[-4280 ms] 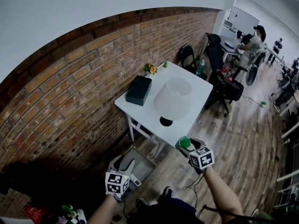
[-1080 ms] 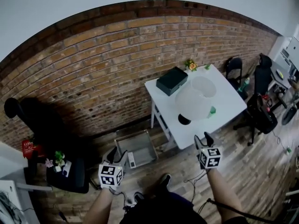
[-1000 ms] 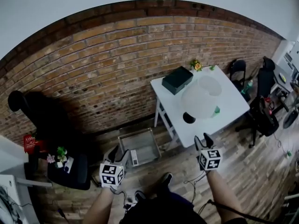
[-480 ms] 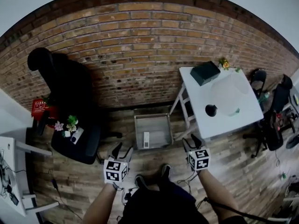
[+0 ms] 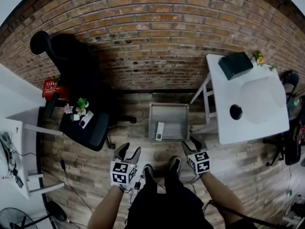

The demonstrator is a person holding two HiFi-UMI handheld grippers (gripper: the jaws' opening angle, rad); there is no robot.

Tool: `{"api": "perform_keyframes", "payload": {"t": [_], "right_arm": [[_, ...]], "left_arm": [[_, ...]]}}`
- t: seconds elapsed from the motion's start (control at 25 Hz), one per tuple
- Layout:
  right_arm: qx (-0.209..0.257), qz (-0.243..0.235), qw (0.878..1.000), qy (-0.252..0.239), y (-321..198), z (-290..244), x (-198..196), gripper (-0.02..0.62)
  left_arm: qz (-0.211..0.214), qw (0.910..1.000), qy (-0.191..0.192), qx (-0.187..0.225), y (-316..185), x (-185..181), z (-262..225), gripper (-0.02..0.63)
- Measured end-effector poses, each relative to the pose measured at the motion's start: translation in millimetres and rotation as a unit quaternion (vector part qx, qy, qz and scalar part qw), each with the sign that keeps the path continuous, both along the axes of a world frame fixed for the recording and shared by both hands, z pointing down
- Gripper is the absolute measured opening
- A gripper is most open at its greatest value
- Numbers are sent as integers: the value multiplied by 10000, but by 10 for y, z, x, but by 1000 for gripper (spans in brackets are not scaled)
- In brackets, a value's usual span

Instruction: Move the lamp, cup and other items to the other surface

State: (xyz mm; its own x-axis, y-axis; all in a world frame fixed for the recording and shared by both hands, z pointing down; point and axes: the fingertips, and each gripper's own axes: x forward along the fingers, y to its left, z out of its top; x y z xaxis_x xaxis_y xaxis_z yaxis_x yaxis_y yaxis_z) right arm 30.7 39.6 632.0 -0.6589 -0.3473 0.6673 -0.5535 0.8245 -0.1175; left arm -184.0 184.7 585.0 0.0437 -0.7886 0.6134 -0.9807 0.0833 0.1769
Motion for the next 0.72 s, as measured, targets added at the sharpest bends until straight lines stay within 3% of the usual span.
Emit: {"api": "perform_keyframes", "payload": {"t": [0.24,0.44,0.72], "right_arm": [[-344,-282,9990,68,-218,528,80,196],[-309,-602,9977,66,-363,841,73,198],[-400,-459,9981,51,-526,1234,113,187]], "left_arm": [[-94,9995,25,-316,-398,240,580,216],[-234,9985,-63,-499,-714,388,1048,216],[12,9952,-126,-966,-1049,637,1844,216]]}}
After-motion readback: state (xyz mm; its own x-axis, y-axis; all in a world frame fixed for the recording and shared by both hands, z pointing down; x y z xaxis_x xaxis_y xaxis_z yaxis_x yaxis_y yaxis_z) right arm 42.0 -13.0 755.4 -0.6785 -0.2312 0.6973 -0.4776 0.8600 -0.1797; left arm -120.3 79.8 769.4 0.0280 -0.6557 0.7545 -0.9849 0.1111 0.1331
